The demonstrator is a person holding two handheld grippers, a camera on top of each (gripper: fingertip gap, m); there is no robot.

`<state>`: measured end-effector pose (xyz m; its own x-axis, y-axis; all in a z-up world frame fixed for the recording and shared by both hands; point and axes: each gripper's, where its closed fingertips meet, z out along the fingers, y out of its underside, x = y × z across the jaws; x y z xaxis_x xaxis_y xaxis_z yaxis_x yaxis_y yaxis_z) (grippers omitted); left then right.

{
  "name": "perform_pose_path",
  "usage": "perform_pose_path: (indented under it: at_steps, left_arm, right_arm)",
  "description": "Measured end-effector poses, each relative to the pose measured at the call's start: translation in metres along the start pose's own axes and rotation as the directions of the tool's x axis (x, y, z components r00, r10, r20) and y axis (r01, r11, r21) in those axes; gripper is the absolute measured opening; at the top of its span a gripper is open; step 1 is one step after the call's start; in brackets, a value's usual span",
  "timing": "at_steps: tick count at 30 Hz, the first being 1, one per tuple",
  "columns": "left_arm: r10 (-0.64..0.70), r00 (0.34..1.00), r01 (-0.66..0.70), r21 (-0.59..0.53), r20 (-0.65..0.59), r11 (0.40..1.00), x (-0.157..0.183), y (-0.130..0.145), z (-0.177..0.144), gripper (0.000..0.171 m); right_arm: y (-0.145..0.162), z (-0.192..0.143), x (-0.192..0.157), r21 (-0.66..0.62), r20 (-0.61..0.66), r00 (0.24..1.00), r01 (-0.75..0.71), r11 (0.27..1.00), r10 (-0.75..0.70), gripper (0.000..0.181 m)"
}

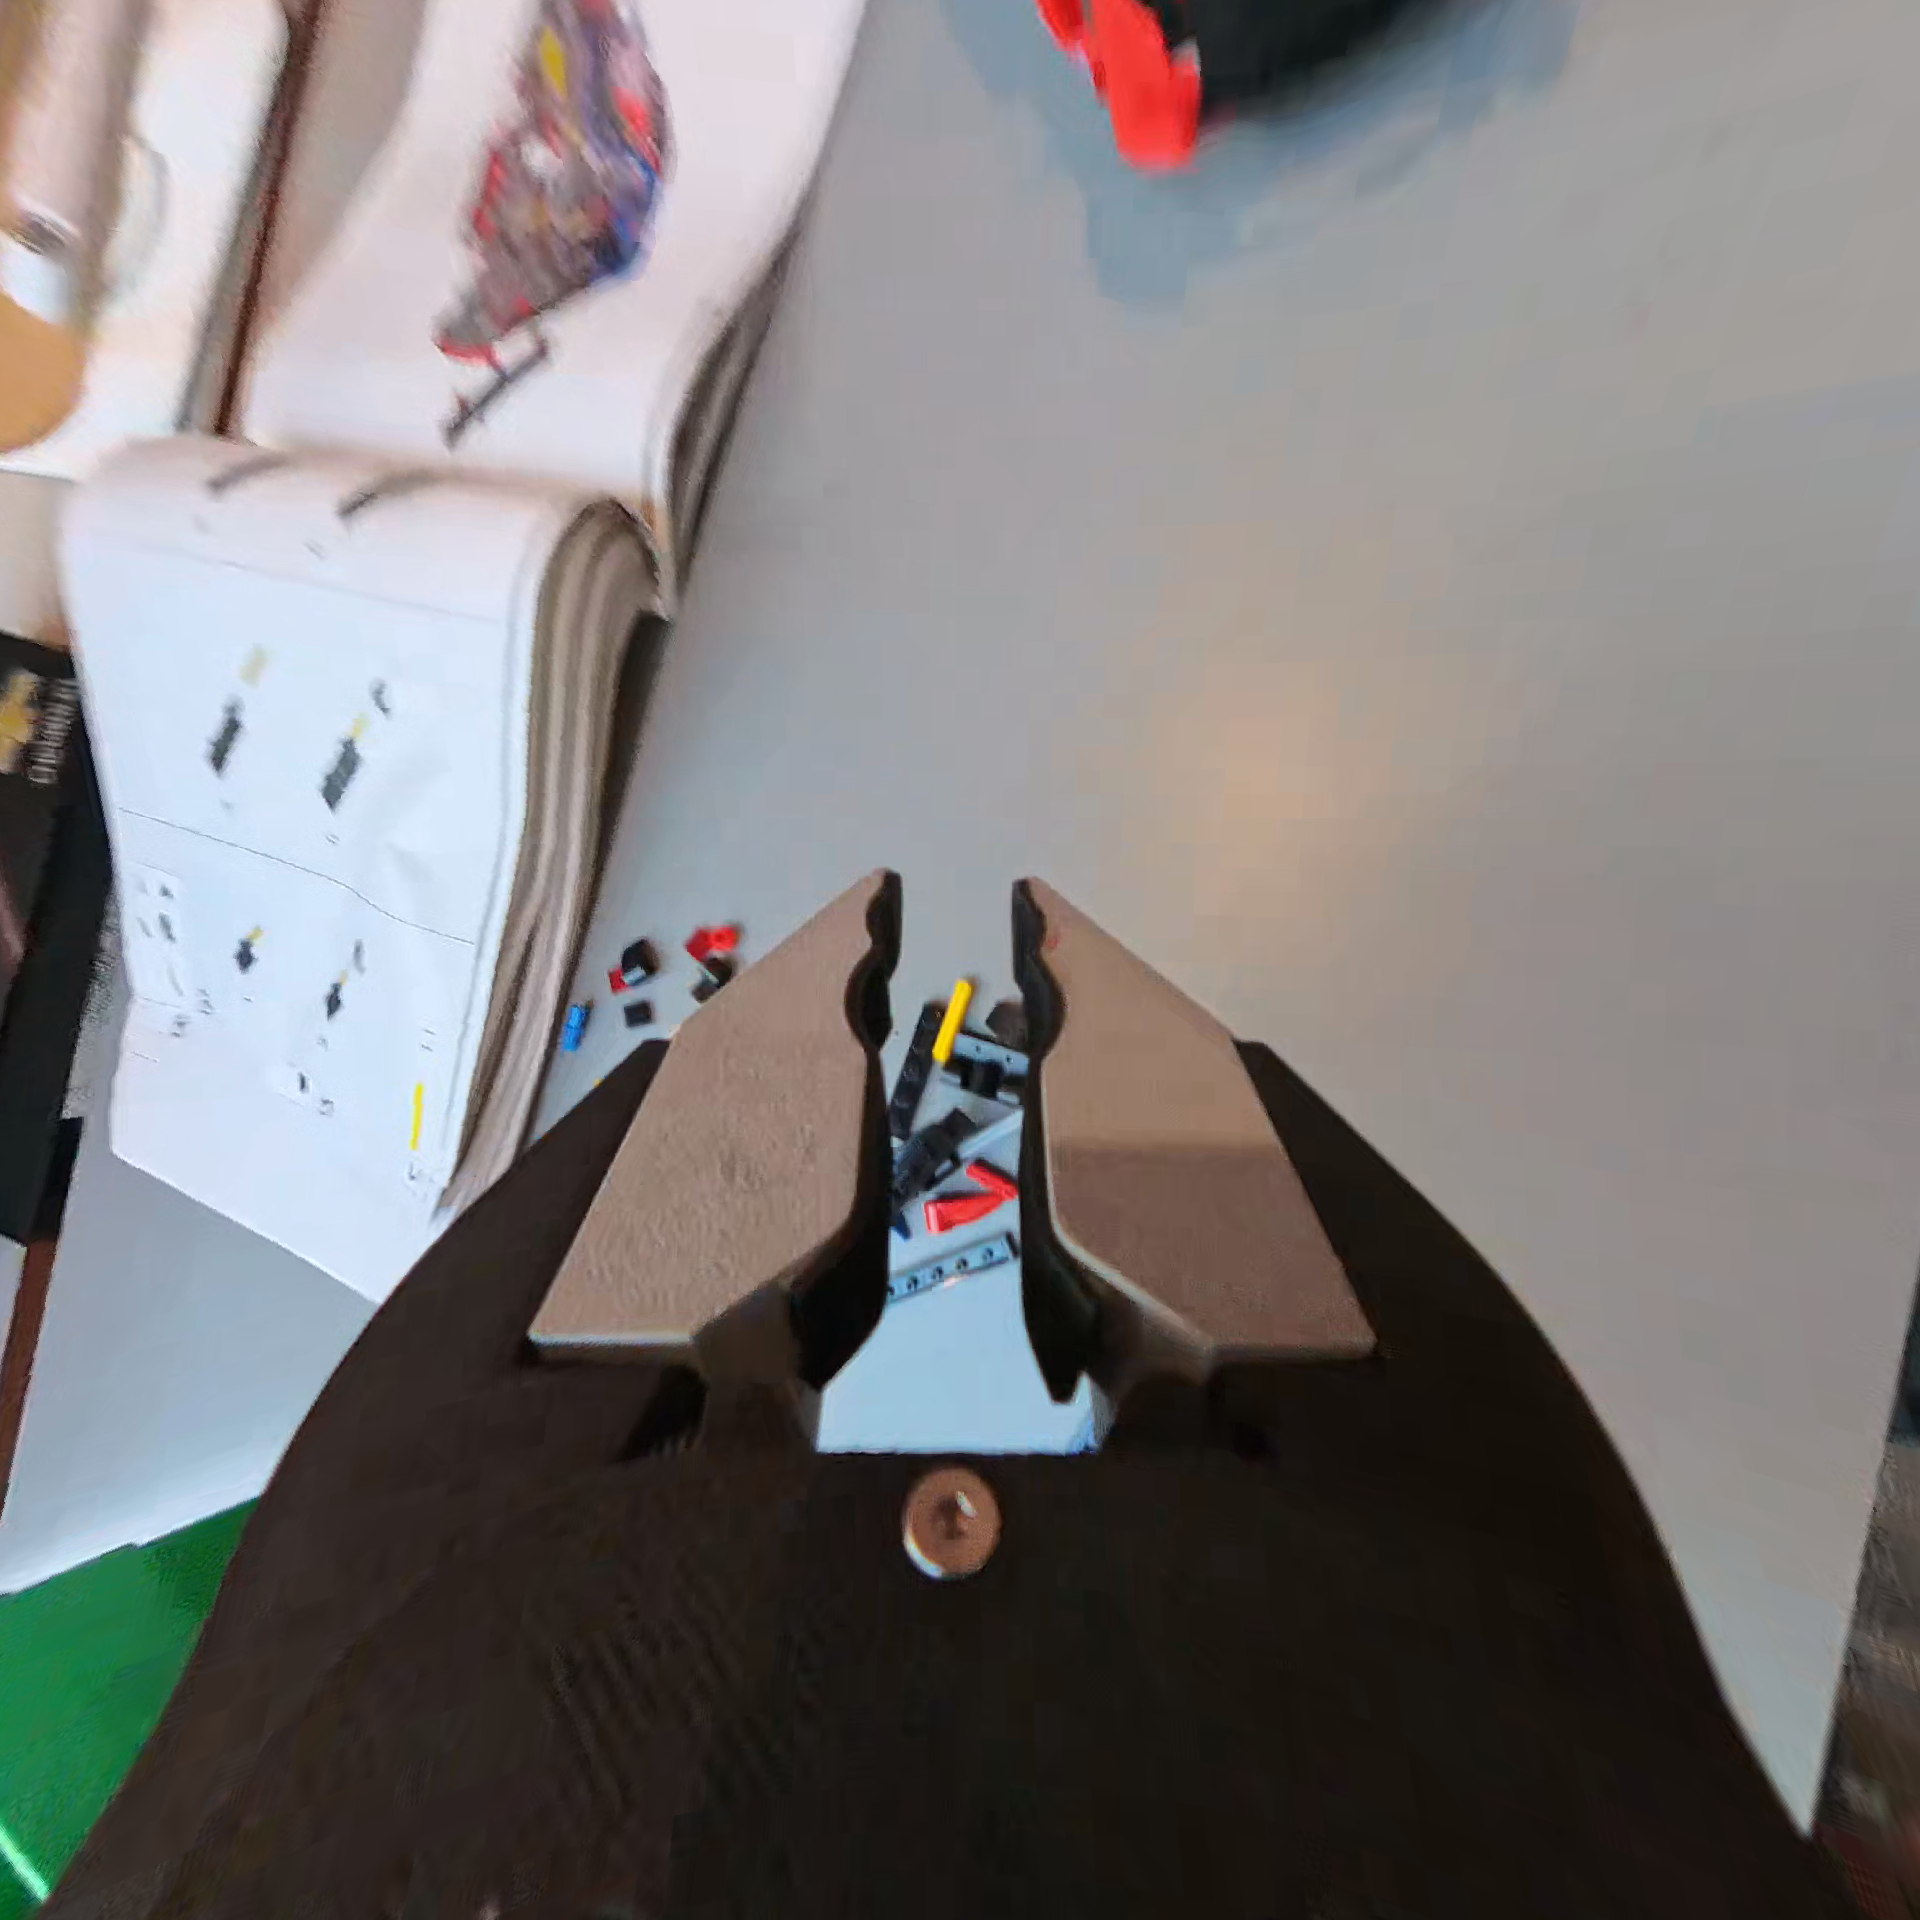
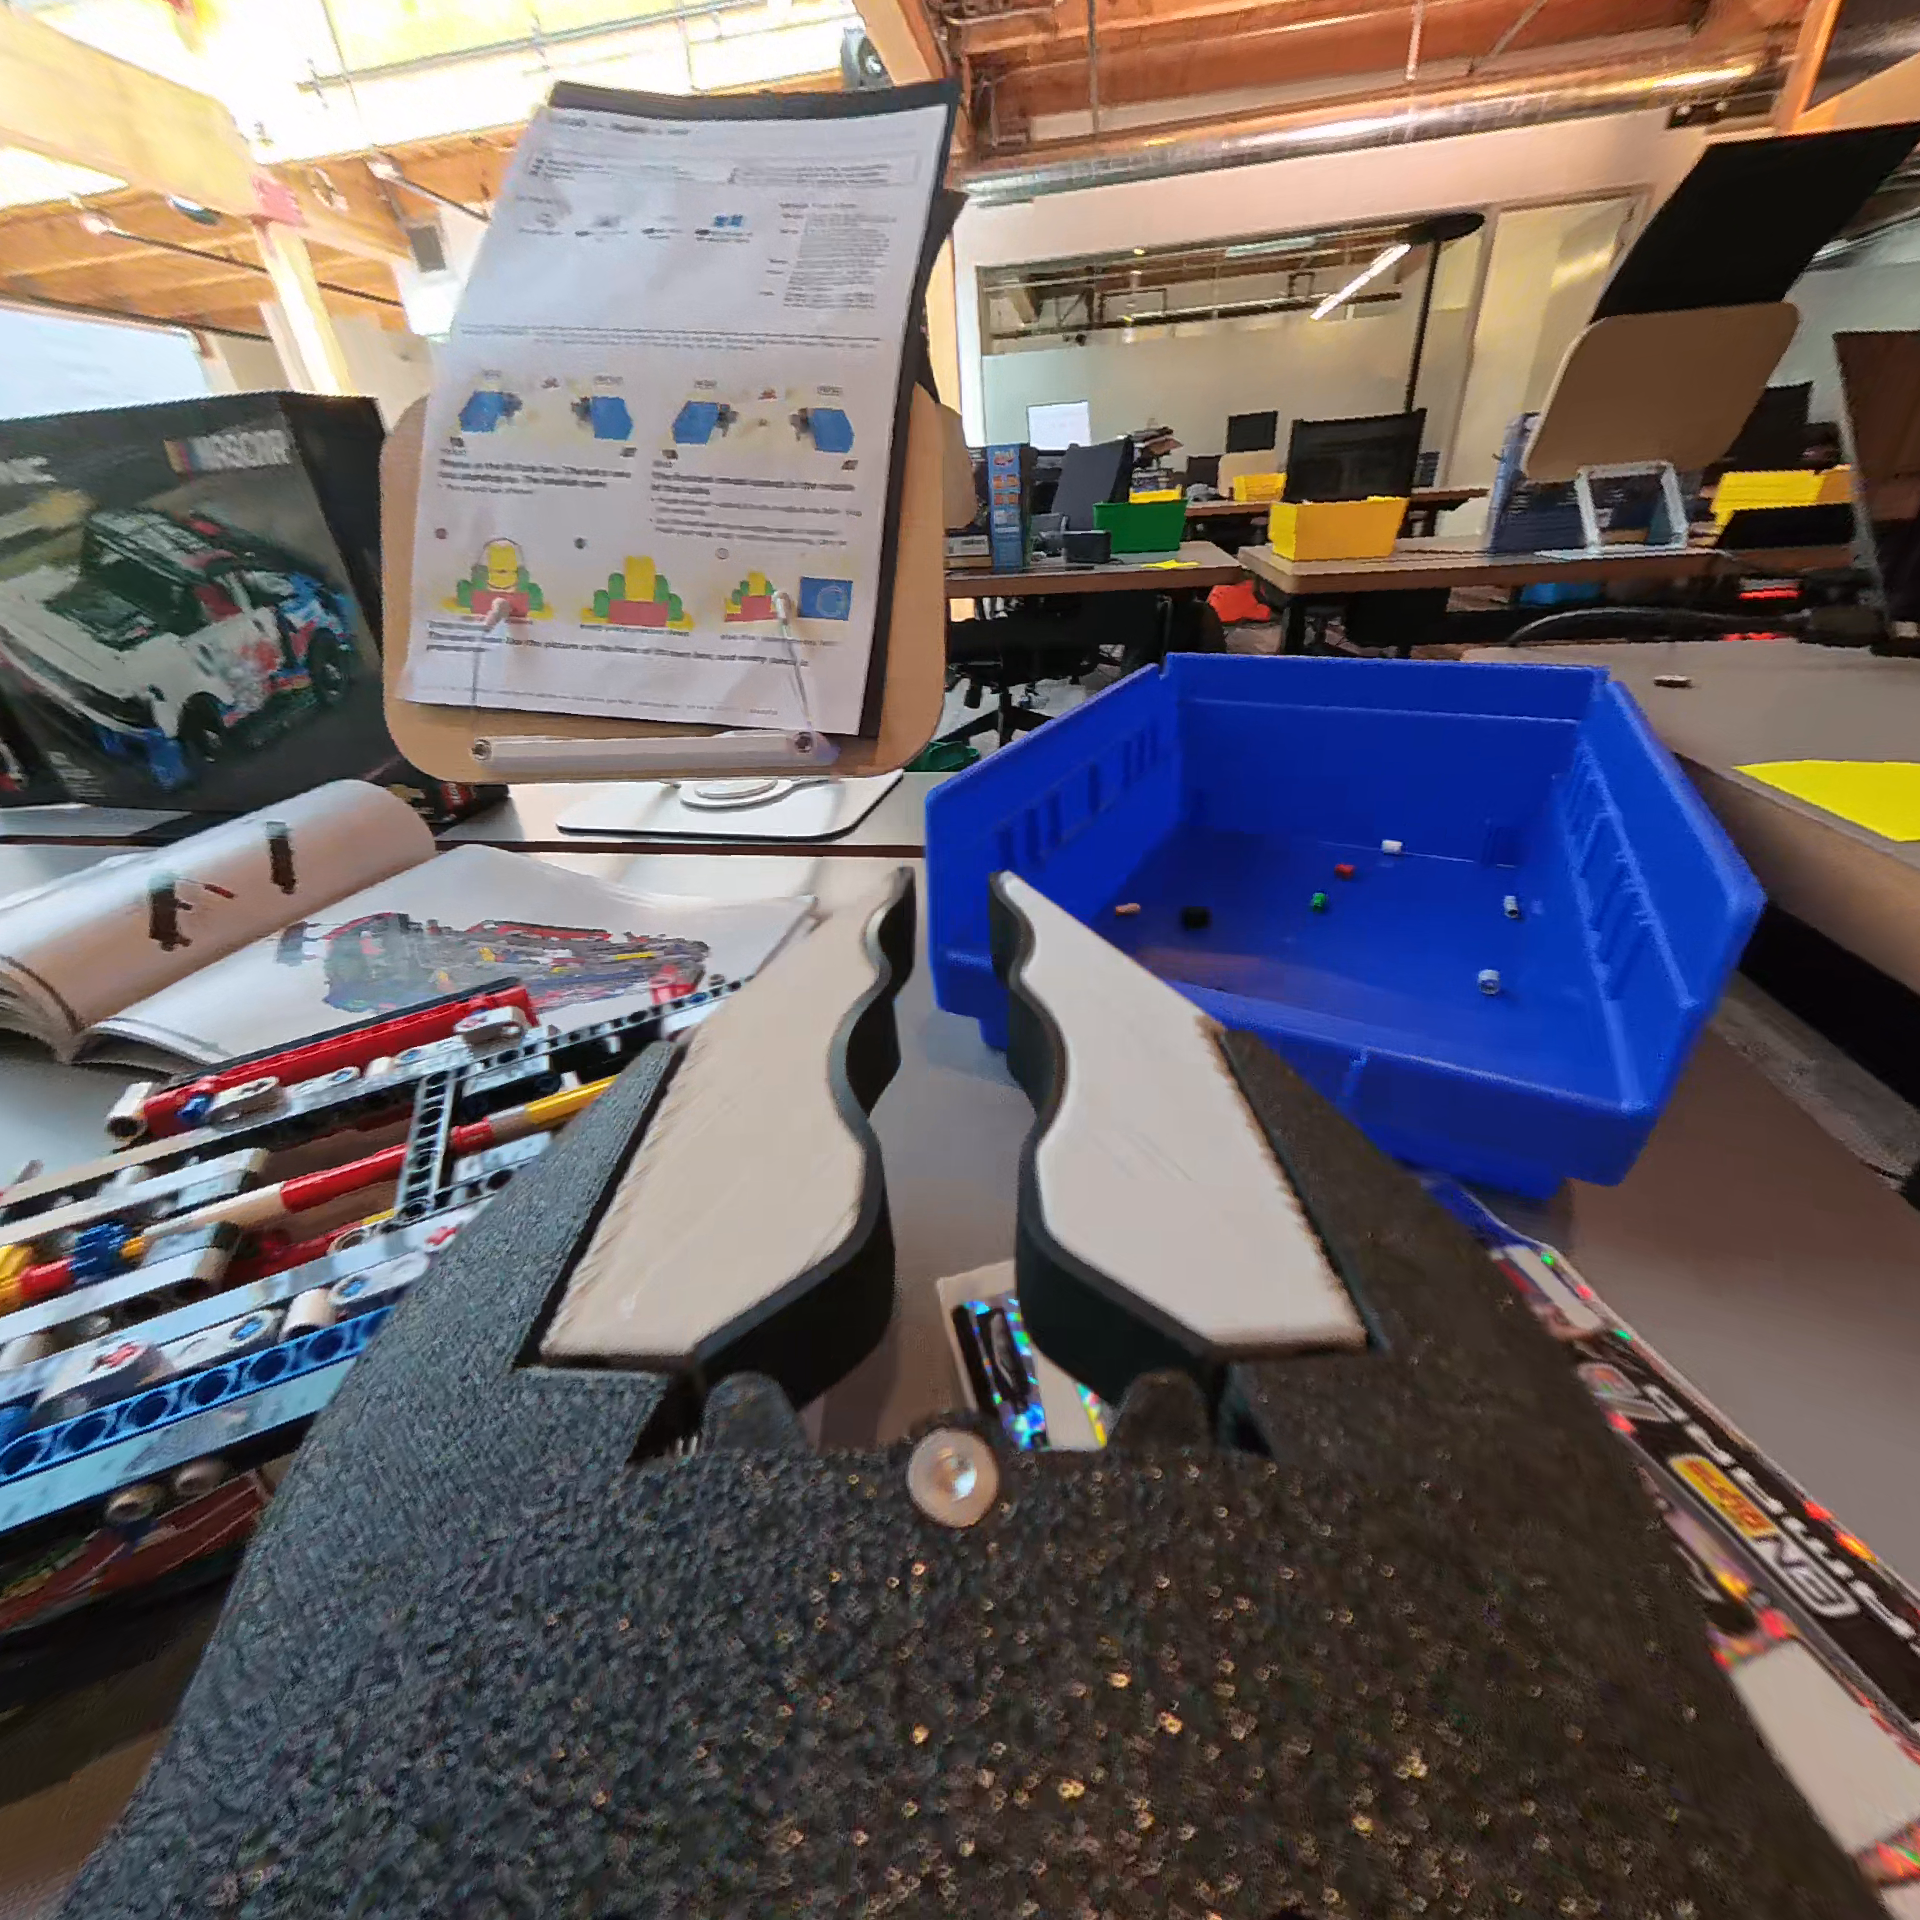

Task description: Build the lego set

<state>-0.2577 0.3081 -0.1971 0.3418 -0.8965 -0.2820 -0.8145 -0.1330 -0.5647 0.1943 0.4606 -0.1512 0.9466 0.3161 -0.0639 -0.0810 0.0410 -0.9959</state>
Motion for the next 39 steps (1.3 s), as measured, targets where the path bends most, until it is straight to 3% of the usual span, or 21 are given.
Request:
perform_pose_path:
  at_steps: [5, 9, 14, 21, 33, 39]
  left_arm:
    - [0.132, 0.986, -0.150, -0.192, -0.102, 0.970, 0.008, 0.034, 0.023, 0.012]
    - [0.072, 0.979, -0.113, -0.213, -0.192, 0.971, 0.004, 0.036, 0.030, 0.009]
    - [0.018, 0.954, -0.110, -0.294, -0.300, 0.949, 0.006, 0.058, 0.040, 0.015]
    - [0.058, 0.947, -0.163, -0.319, -0.315, 0.933, 0.004, 0.067, 0.049, 0.013]
    - [0.047, 0.961, -0.135, -0.312, -0.274, 0.940, 0.006, 0.060, 0.052, 0.002]
    - [-0.002, 0.962, -0.048, -0.179, -0.272, 0.983, 0.026, -0.007, 0.064, 0.002]
  right_arm:
    - [-0.001, -0.001, -0.025, 0.004, 0.139, 0.990, -0.019, 1.000, 0.018, 0.011]
    - [-0.006, -0.003, -0.031, 0.027, 0.176, 0.984, -0.019, 0.999, 0.014, 0.010]
    - [-0.005, -0.003, -0.032, 0.017, 0.200, 0.979, -0.043, 0.999, 0.039, 0.010]
    - [-0.007, -0.003, -0.023, 0.030, 0.174, 0.983, -0.061, 0.998, 0.054, 0.009]
    - [-0.007, -0.002, -0.019, 0.030, 0.158, 0.986, -0.068, 0.997, 0.063, 0.009]
    - [-0.007, -0.003, -0.022, 0.028, 0.162, 0.986, -0.050, 0.998, 0.045, 0.009]
